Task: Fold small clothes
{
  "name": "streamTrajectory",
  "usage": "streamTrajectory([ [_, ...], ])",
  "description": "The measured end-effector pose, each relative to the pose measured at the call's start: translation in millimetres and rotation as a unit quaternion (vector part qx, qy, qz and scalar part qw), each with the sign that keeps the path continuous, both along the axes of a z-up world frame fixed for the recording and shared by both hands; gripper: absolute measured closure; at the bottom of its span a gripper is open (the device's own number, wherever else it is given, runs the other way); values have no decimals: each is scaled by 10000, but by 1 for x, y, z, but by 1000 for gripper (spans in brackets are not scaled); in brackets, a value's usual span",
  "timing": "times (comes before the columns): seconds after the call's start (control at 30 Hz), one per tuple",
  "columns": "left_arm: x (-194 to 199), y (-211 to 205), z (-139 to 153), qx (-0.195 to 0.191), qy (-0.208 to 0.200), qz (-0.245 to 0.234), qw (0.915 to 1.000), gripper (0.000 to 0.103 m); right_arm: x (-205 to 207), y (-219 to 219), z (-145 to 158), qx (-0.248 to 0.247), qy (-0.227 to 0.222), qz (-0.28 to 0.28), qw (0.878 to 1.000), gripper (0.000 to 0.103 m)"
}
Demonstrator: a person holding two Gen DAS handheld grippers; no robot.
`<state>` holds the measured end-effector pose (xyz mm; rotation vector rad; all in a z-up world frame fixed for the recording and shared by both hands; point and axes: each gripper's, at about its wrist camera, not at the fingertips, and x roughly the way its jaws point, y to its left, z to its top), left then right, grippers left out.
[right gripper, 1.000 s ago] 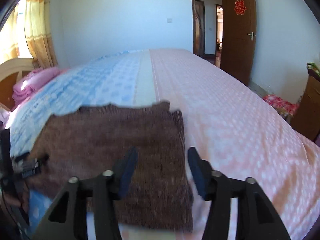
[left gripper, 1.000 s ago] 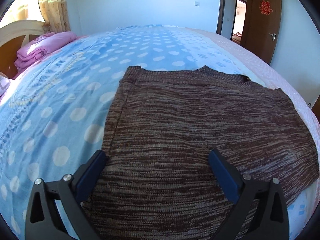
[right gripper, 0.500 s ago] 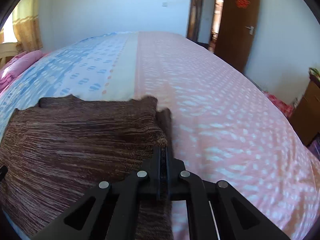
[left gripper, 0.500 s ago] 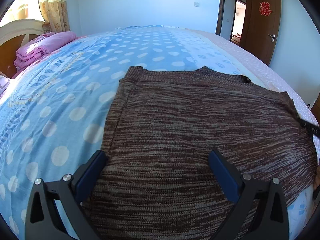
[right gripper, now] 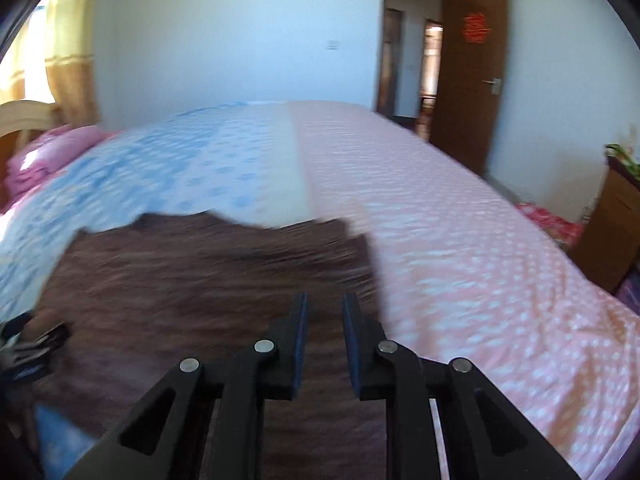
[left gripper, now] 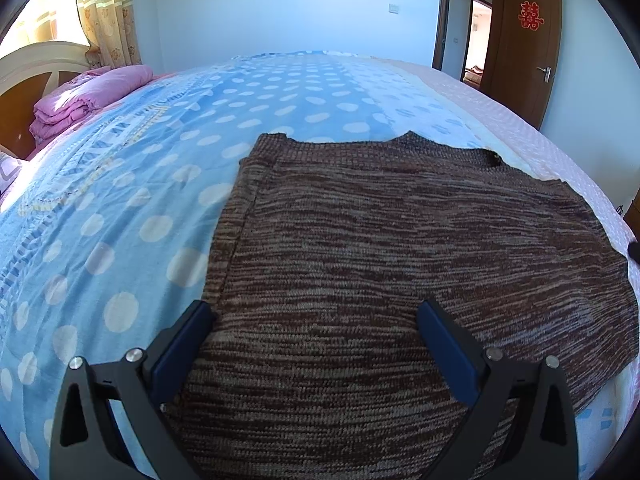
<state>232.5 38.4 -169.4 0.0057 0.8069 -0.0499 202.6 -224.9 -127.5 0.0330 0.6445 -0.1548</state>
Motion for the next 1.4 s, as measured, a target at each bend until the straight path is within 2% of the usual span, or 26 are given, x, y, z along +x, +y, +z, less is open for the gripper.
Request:
streamTrajectory([
  [0.13, 0, 0, 0, 9, -1, -10, 10000, 0, -6, 38, -25, 105, 207, 511, 9984, 85],
  [0.2, 1, 0, 0, 7, 1, -12, 10000, 0, 0, 53, -53, -7, 501, 626, 9968, 84],
  [0.23, 1, 0, 1, -16, -1, -19, 10000, 0, -6, 56, -57, -153, 302, 595, 9977, 84],
  [0.3, 0, 4, 2, -163, -22, -56, 9998, 0, -8, 63, -58, -273, 253, 589, 9976, 82],
  [0.37, -5, 17, 6, -683, -148, -130, 9975, 0, -9, 62, -58, -235, 256, 603, 9976, 81],
  [0.4, -7, 29, 10, -1083, -244, -144, 9937, 0, -11, 60, -58, -164, 224, 619, 9977, 80],
  [0.5, -10, 66, 20, -2079, -430, 87, 9772, 0, -13, 50, -58, 199, 164, 688, 9973, 78],
  [0.57, -4, 87, 26, -2419, -488, 407, 9682, 0, -13, 44, -62, 341, 137, 723, 9967, 77],
  [0.63, 11, 92, 26, -2378, -236, 471, 9699, 3, -12, 45, -62, 359, 141, 748, 9965, 75],
  [0.67, 22, 89, 25, -2288, -90, 446, 9724, 11, -9, 49, -62, 328, 150, 753, 9965, 74],
  [0.7, 27, 85, 23, -2198, -15, 412, 9747, 15, -9, 51, -62, 275, 162, 751, 9967, 73],
  [0.77, 43, 69, 15, -1818, 223, 336, 9825, 21, -9, 54, -62, 173, 179, 745, 9969, 72],
  [0.8, 48, 64, 6, -1752, 398, 312, 9832, 22, -9, 55, -62, 140, 181, 740, 9970, 72],
  [0.87, 49, 52, 3, -1428, 357, 317, 9886, 22, -9, 55, -61, 147, 183, 744, 9969, 72],
  [0.9, 50, 48, 3, -1391, 412, 212, 9892, 22, -9, 54, -62, 173, 183, 748, 9969, 72],
  [1.0, 50, 55, 2, -1576, 486, 227, 9860, 33, -8, 53, -61, 181, 193, 740, 9969, 71],
  [1.07, 47, 64, 2, -1797, 508, 281, 9820, 50, -8, 55, -61, 127, 201, 723, 9971, 71],
  [1.13, 45, 71, 1, -1989, 528, 328, 9781, 55, -8, 56, -61, 93, 202, 711, 9972, 71],
  [1.17, 46, 72, 2, -1973, 534, 341, 9783, 62, -8, 56, -61, 97, 202, 711, 9972, 71],
  [1.23, 51, 69, 4, -1821, 501, 335, 9814, 69, -8, 55, -61, 113, 205, 715, 9972, 71],
  [1.3, 51, 58, 7, -1524, 450, 276, 9869, 70, -8, 54, -61, 129, 196, 716, 9972, 71],
  [1.33, 47, 49, 10, -1258, 408, 249, 9909, 70, -8, 54, -61, 137, 194, 717, 9971, 71],
  [1.4, 45, 40, 12, -915, 347, 342, 9946, 64, -9, 54, -61, 150, 195, 716, 9971, 70],
])
